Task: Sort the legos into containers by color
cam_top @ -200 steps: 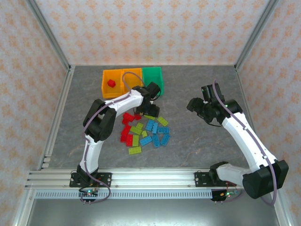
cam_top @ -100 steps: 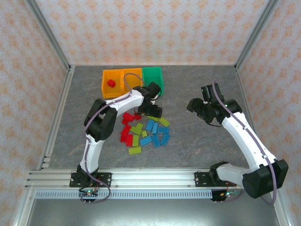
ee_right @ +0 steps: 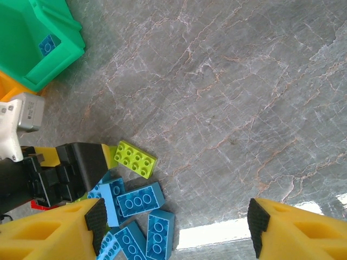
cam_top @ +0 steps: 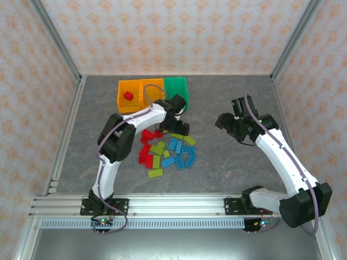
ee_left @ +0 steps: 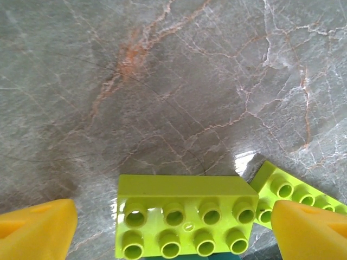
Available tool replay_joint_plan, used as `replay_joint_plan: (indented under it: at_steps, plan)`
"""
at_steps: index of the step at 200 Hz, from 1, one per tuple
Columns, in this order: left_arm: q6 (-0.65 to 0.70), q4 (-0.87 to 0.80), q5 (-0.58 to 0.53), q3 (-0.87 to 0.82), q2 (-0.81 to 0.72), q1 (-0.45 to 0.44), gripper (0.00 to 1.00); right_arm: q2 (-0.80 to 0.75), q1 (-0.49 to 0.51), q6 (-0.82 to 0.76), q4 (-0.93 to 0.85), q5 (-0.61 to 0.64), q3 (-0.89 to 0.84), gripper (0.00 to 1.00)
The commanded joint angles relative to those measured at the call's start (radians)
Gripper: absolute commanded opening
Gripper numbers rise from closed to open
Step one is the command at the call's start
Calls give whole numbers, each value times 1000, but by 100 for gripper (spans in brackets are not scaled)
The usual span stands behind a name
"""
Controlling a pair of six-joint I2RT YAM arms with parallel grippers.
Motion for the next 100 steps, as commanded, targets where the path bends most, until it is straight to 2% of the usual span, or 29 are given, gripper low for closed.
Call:
replay_joint_plan:
  at_steps: [1,21,79,100]
  plan:
    - [14,-8,25,25,55,-11,93,3,2,13,-23,13,6,71]
    - [19,-19,14,33,78,-12,90,4,4,13,-24,14,4,71]
    - [6,-43,-89,34,65,-12,64,5,4,6,-32,7,9,71]
    - [5,-52,-130,19,42,-8,59,8,7,-25,-26,-40,15,71]
